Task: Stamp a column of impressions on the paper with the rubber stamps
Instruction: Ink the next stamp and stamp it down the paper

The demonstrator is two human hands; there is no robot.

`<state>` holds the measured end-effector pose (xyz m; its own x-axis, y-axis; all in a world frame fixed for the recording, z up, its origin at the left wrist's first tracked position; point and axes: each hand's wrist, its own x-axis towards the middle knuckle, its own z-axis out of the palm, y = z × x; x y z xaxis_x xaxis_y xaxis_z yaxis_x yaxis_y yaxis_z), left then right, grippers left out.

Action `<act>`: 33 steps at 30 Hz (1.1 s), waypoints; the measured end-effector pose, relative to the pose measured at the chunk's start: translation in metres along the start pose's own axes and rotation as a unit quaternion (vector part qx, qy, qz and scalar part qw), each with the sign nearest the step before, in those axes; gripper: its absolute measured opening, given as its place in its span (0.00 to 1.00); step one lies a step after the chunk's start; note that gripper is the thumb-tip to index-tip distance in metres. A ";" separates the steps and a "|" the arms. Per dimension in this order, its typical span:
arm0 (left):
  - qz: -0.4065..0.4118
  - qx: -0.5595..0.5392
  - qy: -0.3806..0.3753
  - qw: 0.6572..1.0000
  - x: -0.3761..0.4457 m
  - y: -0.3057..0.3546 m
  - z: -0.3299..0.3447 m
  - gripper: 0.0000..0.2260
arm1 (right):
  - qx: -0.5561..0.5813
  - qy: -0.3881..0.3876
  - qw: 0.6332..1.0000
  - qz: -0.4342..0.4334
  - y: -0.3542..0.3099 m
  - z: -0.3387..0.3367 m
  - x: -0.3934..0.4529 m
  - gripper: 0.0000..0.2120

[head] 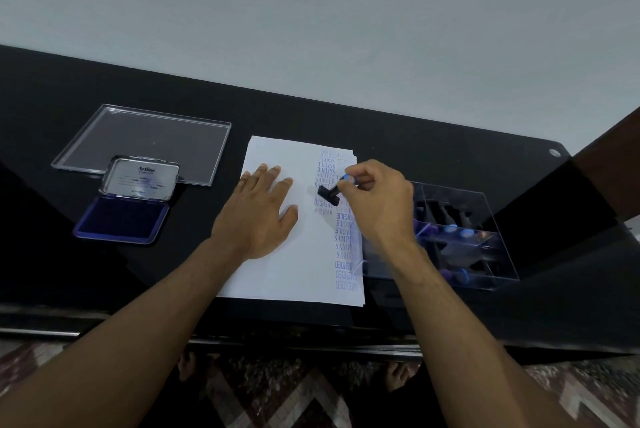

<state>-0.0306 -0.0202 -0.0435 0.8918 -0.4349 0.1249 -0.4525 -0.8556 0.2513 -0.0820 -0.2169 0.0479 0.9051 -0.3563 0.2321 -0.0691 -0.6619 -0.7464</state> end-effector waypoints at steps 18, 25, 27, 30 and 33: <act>0.002 -0.004 -0.001 1.000 0.000 -0.001 0.000 0.34 | 0.197 0.072 0.967 0.143 0.009 -0.004 -0.004 0.04; 0.002 -0.006 -0.003 1.000 0.001 -0.001 0.000 0.34 | 0.199 0.072 0.967 0.142 0.012 -0.004 -0.003 0.04; 0.003 -0.006 -0.002 1.000 0.000 -0.001 0.001 0.34 | 0.201 0.072 0.967 0.141 0.013 -0.004 -0.003 0.04; 0.003 -0.006 -0.001 1.000 0.000 -0.001 0.000 0.34 | 0.203 0.072 0.967 0.139 0.014 -0.003 -0.003 0.04; 0.003 -0.008 -0.003 1.000 0.000 -0.001 0.000 0.35 | 0.205 0.070 0.966 0.139 0.014 -0.003 -0.003 0.04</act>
<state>-0.0302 -0.0196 -0.0433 0.8887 -0.4424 0.1202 -0.4581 -0.8483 0.2654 -0.0873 -0.2269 0.0388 0.8079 -0.5873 0.0487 -0.1020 -0.2207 -0.9700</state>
